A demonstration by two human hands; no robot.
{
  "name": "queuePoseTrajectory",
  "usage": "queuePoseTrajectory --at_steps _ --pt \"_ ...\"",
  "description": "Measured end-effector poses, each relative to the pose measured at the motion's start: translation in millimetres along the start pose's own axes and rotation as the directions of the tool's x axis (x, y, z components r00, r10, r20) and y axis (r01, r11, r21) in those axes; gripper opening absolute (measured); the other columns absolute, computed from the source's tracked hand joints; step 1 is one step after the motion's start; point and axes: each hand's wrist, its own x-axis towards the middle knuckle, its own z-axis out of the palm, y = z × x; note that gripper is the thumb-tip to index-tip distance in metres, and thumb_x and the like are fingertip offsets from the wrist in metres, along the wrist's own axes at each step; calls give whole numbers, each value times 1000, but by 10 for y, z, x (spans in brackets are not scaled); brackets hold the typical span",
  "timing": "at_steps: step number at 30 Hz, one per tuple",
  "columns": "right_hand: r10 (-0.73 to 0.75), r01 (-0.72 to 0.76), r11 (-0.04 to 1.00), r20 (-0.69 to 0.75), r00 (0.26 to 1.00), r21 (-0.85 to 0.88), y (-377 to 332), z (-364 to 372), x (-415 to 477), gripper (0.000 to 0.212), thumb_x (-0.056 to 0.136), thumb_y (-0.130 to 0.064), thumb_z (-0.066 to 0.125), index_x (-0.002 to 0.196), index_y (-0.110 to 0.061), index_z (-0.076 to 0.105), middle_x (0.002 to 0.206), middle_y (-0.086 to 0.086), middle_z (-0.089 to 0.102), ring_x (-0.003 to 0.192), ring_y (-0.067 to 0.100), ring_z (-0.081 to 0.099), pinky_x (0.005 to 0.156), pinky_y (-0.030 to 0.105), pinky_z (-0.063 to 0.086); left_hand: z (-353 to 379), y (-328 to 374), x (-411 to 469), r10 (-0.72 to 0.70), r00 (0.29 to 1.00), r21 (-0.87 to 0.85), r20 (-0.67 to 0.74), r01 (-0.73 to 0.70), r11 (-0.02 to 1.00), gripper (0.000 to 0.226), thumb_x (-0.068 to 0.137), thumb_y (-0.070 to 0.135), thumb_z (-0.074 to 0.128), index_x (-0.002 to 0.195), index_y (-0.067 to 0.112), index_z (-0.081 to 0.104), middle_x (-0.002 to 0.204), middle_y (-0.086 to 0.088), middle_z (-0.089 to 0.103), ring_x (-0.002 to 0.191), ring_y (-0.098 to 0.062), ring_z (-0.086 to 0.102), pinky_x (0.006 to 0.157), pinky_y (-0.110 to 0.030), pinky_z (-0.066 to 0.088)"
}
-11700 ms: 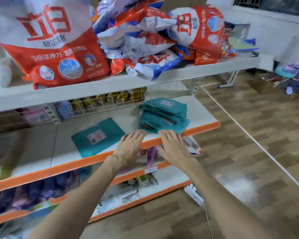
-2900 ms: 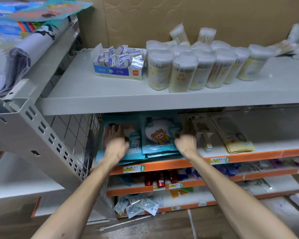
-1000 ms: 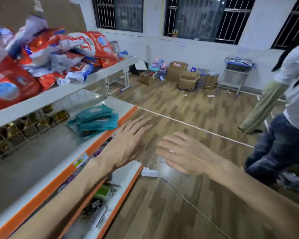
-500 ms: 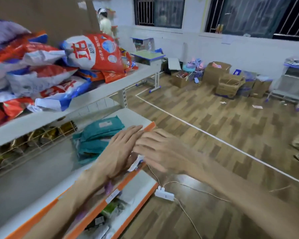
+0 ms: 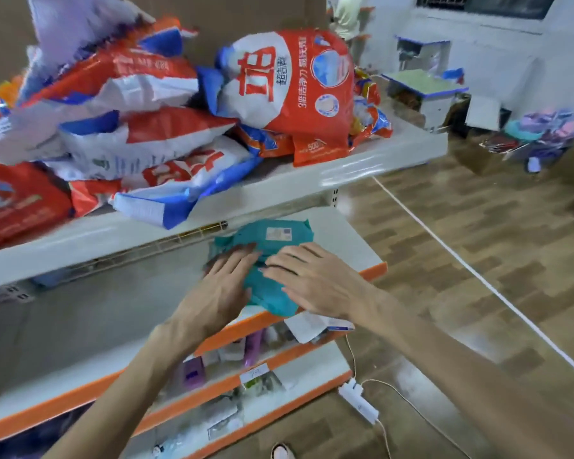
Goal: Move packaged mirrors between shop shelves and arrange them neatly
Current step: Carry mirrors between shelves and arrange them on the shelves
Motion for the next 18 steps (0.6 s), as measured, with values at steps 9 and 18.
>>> queuePoseTrajectory --at_steps 9,18 --pt "113 -113 994 71 991 2 735 791 277 42 76 -34 73 114 -21 64 118 -1 63 108 24 59 88 36 45 398 -554 104 -216 976 83 6 215 973 78 68 19 66 142 12 46 149 -7 44 134 -27 42 109 -36 34" --pt "217 -278 941 287 933 191 1012 1441 416 54 89 -35 59 139 -18 45 143 0 47 135 22 38 109 35 30 666 -688 72 -326 945 136 -27 326 935 67 65 12 67 130 5 56 130 -13 59 119 -24 48 92 -39 51"
